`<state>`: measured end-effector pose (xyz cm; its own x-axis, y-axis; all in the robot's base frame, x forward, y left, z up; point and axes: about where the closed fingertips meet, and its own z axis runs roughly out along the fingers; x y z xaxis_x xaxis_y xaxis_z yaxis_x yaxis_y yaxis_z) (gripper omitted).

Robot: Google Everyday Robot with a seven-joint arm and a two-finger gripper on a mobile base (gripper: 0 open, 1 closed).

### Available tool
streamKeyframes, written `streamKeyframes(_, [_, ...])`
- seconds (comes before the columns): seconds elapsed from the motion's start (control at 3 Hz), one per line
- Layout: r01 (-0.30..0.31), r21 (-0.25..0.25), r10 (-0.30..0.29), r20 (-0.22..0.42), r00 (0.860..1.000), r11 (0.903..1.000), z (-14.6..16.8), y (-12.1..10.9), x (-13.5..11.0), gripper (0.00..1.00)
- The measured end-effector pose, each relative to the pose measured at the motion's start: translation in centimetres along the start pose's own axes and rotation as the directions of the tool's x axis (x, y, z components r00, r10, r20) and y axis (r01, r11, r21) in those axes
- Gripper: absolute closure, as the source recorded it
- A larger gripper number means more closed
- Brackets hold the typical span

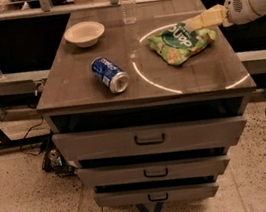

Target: Pick green rice chip bag

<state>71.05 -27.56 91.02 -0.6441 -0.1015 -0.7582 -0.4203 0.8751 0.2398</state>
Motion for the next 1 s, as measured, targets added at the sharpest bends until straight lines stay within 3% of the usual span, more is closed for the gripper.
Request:
streamKeyframes(0.33, [0.034,-0.011,-0.034,0.019,0.999,0.9994,1.9,-1.2,-0.9,0.00])
streamKeyframes(0.67, [0.071,-0.031,-0.070,0.032,0.997,0.9970,4.5,-2.5,-1.7,0.03])
streamKeyframes(1.0, [0.082,-0.045,-0.081,0.028,0.996,0.9956,6.4,-3.2,-1.6,0.33])
